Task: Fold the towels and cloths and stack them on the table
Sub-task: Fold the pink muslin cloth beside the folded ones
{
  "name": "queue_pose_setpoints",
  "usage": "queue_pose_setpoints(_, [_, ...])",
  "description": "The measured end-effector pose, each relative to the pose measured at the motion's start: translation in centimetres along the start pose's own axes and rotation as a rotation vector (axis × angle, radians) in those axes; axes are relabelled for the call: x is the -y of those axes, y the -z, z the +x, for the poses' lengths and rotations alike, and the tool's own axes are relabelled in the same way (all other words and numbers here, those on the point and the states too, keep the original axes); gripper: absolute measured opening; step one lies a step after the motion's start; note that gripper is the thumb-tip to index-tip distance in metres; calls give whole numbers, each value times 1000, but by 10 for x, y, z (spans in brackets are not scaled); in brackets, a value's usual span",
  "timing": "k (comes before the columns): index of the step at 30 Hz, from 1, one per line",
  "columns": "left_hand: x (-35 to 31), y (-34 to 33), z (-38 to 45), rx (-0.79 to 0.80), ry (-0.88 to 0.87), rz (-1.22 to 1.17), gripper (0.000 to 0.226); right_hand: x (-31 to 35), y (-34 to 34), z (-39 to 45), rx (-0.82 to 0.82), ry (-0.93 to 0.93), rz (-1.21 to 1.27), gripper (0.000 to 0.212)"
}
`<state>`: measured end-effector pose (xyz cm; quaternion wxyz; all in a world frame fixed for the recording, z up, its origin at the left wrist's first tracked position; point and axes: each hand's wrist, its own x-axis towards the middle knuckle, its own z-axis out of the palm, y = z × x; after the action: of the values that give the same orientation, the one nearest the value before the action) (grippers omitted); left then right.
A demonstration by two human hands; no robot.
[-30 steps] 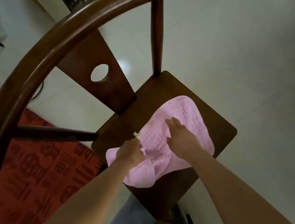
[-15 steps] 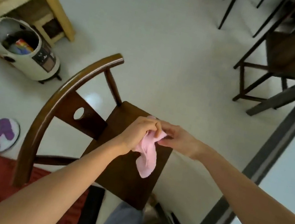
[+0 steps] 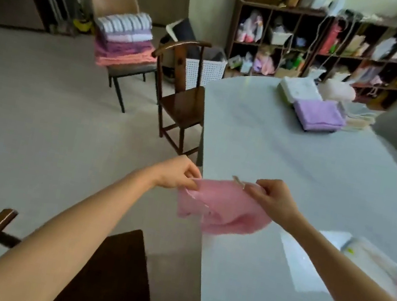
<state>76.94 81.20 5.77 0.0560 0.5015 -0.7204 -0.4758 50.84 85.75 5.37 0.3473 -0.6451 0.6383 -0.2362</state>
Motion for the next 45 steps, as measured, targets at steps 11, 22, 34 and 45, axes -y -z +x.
queue_pose_setpoints(11, [-173, -112, 98, 79, 25, -328, 26, -89, 120, -139, -130, -461, -544, 47])
queue_pose_setpoints(22, [-209, -165, 110, 423, -148, 924, 37, -156, 143, -235, -120, -770, -479, 28])
queue_pose_setpoints(34, [-230, -213, 111, 80, -145, 1147, 34, -170, 151, -245, -390, -821, -587, 33])
queue_pose_setpoints(45, [-221, -221, 98, -149, -464, 1113, 58, -134, 136, -247, -532, -548, -832, 18])
